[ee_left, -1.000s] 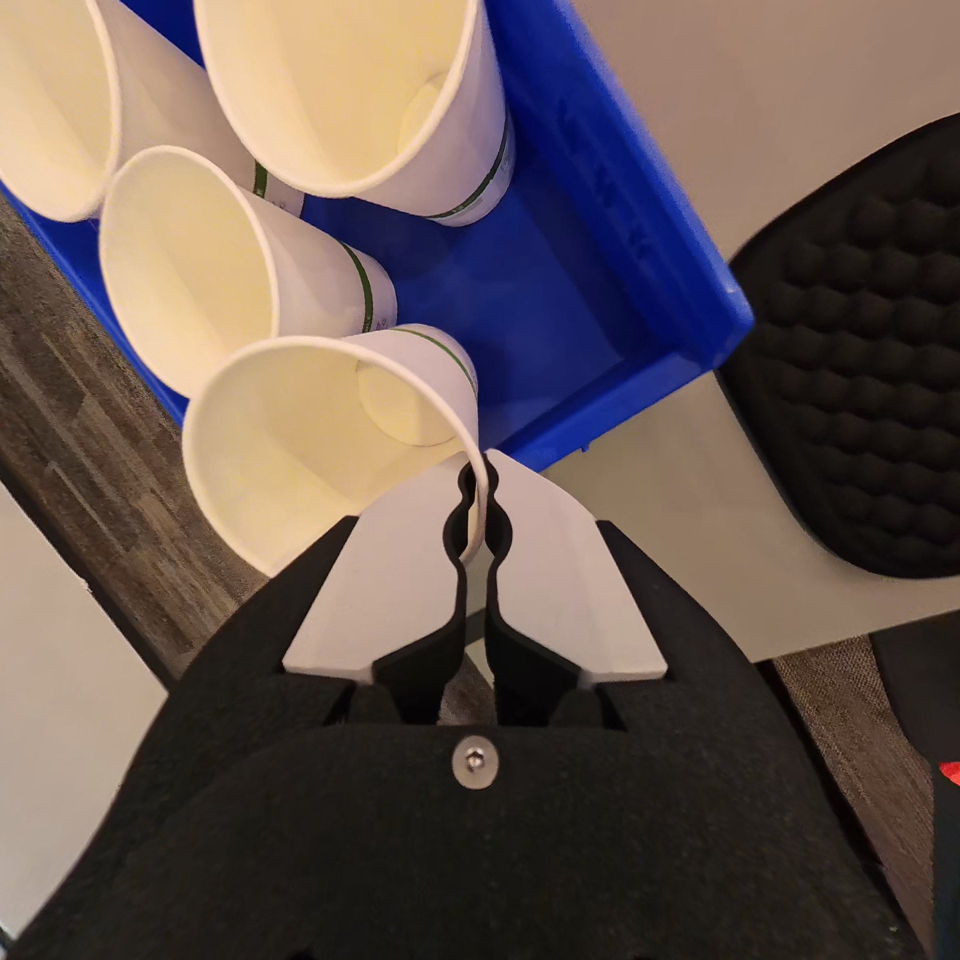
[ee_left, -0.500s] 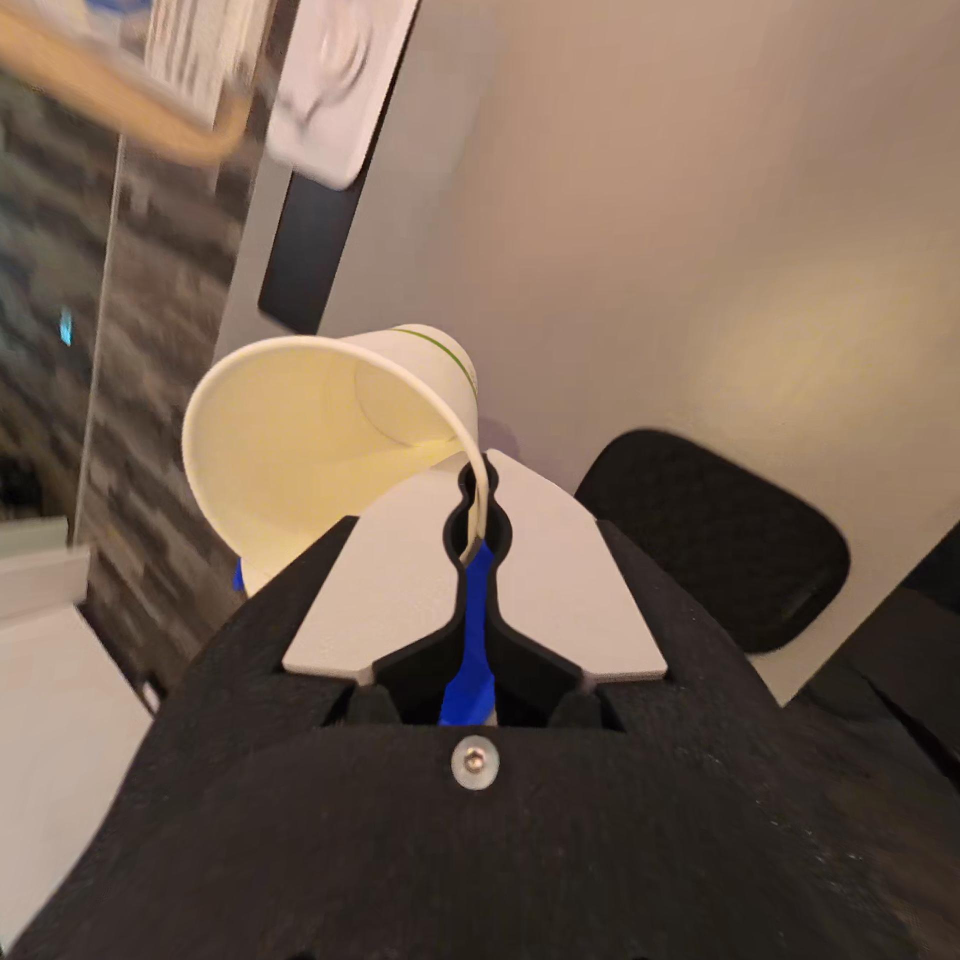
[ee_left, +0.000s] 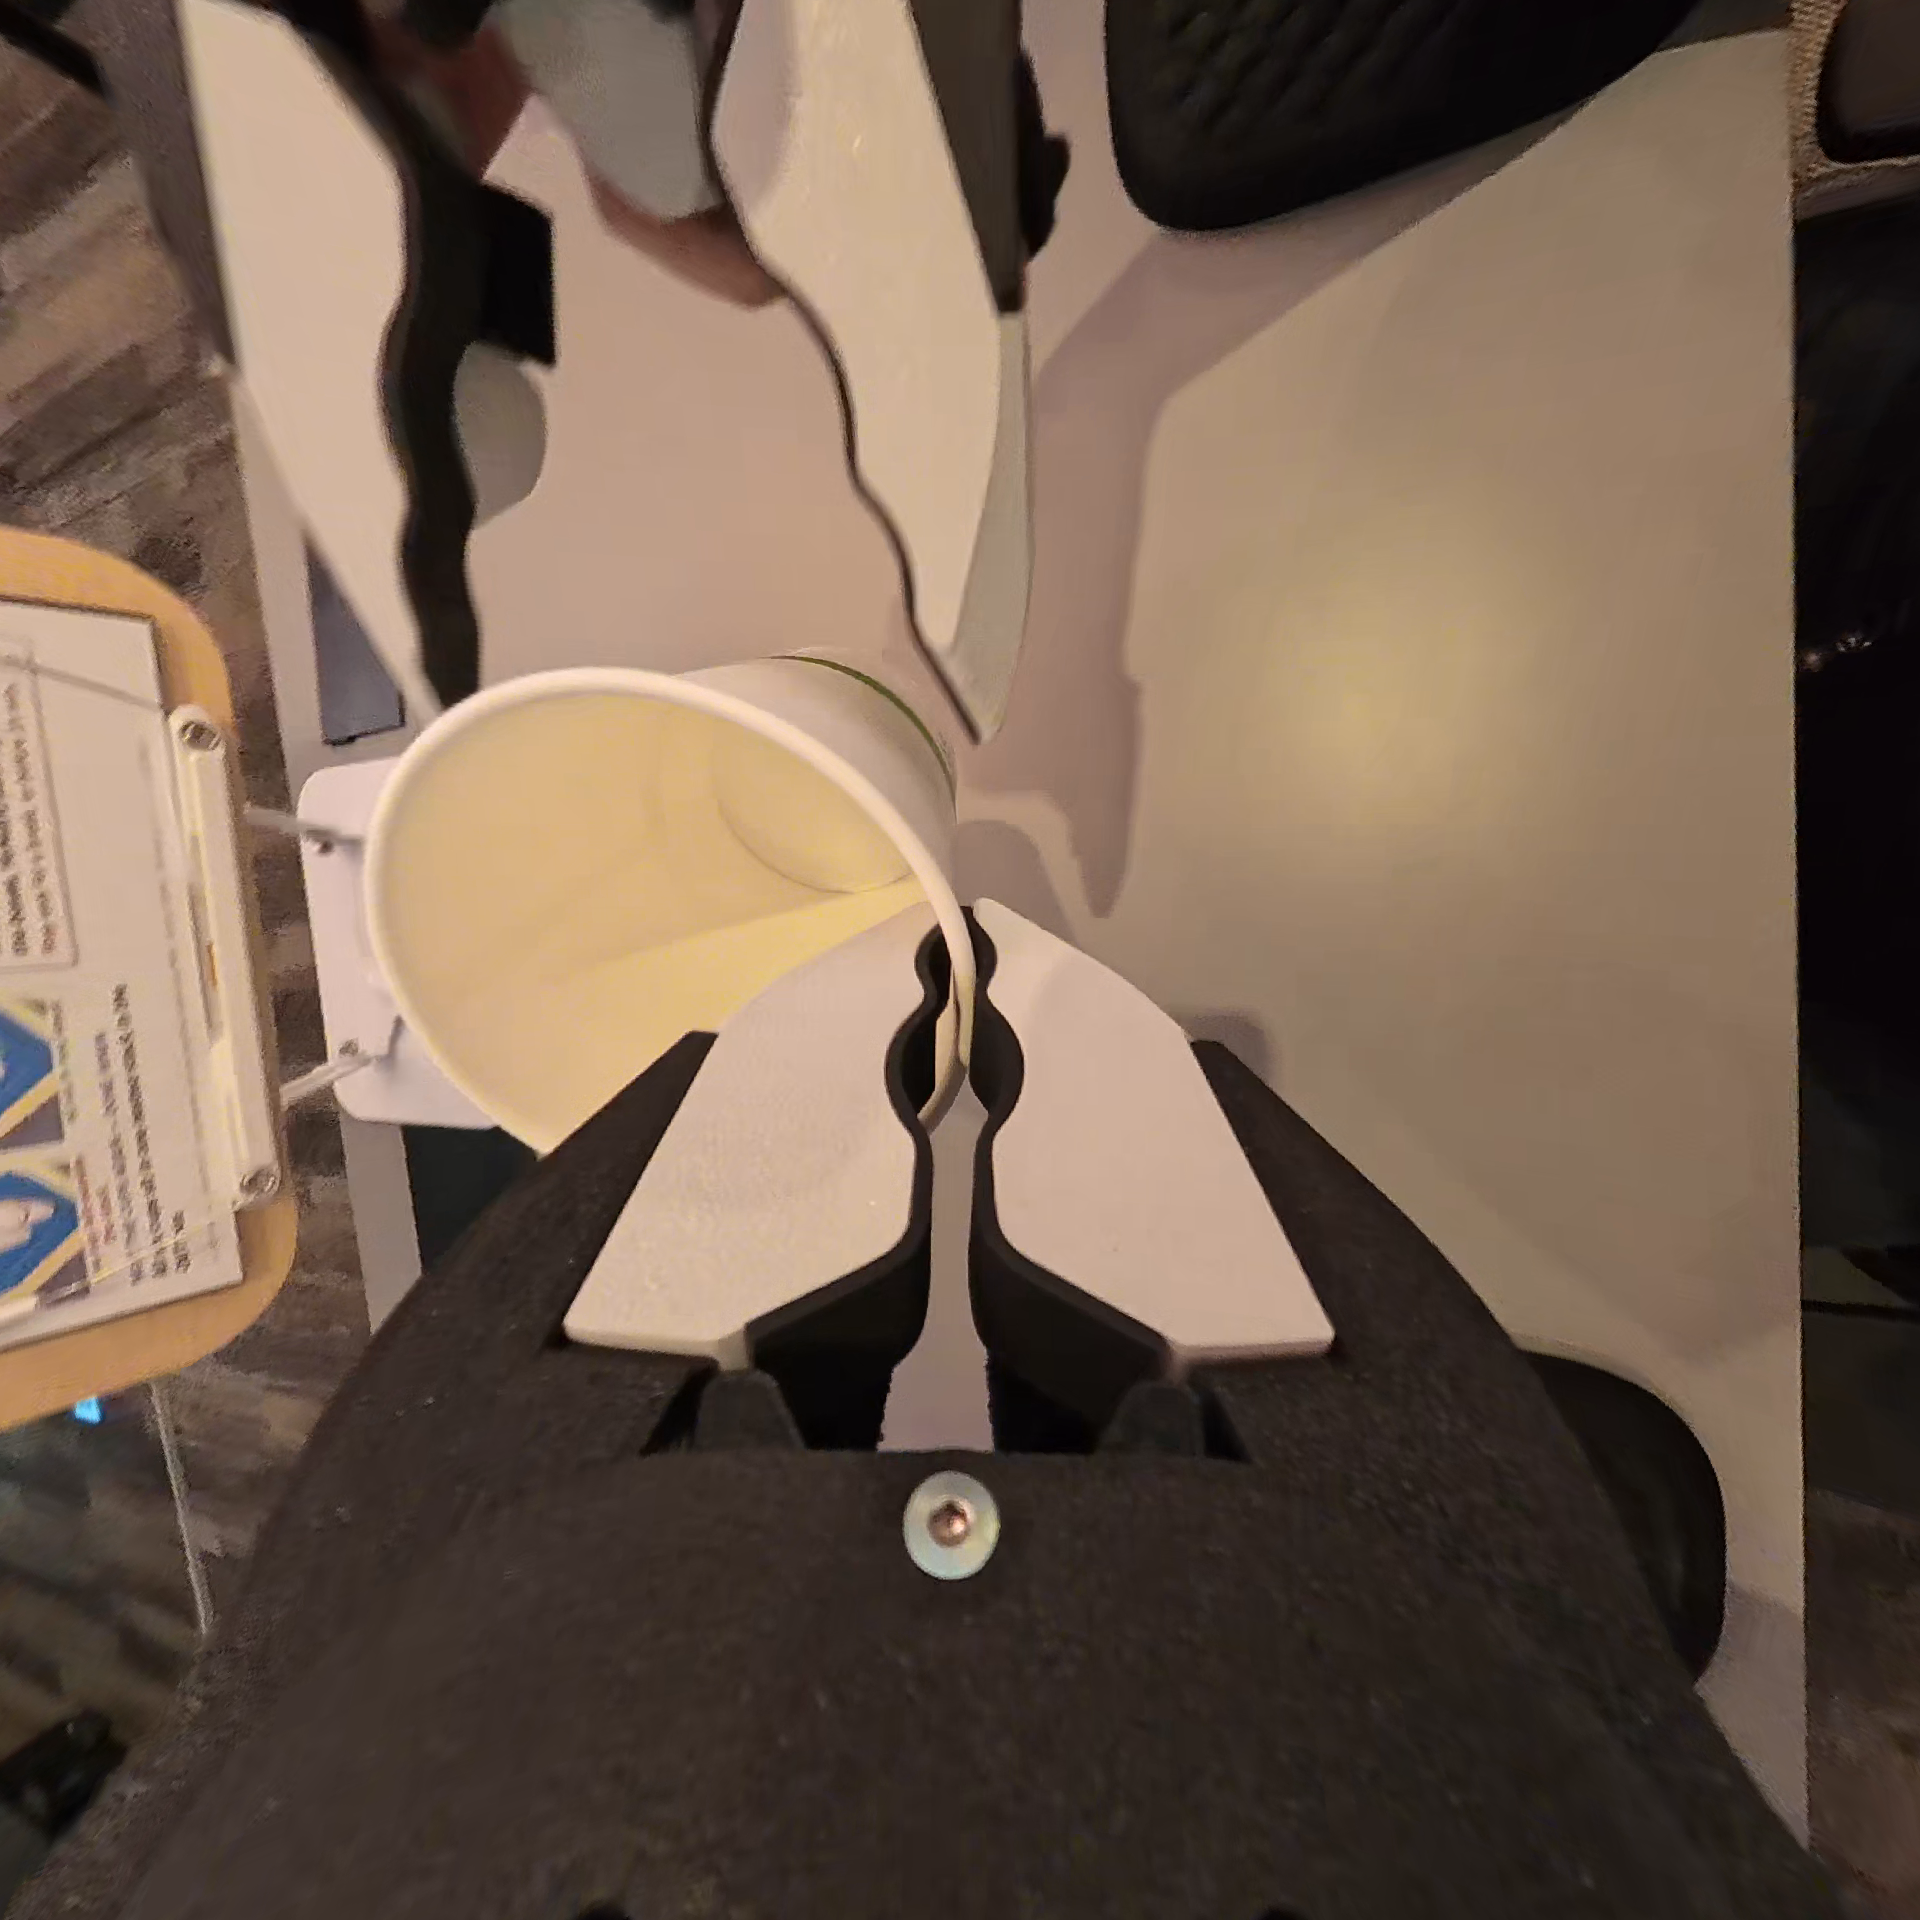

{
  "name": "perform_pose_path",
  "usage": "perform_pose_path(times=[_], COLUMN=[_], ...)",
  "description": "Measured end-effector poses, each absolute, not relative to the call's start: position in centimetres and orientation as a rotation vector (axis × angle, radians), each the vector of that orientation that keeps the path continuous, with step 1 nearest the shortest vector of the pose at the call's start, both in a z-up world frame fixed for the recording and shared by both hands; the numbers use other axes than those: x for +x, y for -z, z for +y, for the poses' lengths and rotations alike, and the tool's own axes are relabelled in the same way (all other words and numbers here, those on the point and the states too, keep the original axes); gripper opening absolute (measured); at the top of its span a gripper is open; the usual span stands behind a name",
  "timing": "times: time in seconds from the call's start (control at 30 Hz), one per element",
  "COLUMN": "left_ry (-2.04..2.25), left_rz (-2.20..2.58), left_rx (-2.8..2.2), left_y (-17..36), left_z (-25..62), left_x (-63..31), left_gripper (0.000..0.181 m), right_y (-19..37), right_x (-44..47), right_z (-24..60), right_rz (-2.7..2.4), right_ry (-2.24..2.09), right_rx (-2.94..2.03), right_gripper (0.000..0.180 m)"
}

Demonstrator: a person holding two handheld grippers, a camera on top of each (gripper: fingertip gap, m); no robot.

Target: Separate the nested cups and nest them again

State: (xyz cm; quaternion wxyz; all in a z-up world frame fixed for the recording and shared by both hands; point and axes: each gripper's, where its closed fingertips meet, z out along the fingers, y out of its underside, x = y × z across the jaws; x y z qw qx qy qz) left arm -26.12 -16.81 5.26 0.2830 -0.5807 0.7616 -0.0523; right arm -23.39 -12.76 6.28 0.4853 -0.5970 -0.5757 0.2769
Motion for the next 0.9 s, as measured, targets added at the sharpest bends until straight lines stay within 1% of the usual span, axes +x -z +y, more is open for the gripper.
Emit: perform_pose_path(times=[0.23, 0.37, 0.47, 0.57, 0.9], left_ry=[0.150, 0.156, 0.146, 0.151, 0.145], left_rz=[2.137, 2.174, 2.195, 2.206, 2.252], left_rx=[-1.515, -1.501, -1.483, -1.476, -1.489], left_y=[-3.7, -3.4, -3.3, -3.2, -2.7], left_z=[-17.6, -18.2, -18.5, -18.7, -19.2], left_x=[-24.1, -23.6, -23.3, -23.0, -23.0], left_gripper=[0.000, 0.000, 0.000, 0.000, 0.000], right_y=[-5.6, -5.0, -4.7, -4.8, -3.8], right_x=[-23.4, -23.7, -23.9, -24.0, -23.8], right_z=[-13.0, -14.5, -14.6, -15.3, -15.8], right_rz=[-1.426, -1.492, -1.504, -1.529, -1.595], right_ry=[-0.724, -0.857, -0.870, -0.923, -0.931], right_rx=[-1.469, -1.484, -1.490, -1.470, -1.491], right_gripper=[0.100, 0.101, 0.101, 0.094, 0.095])
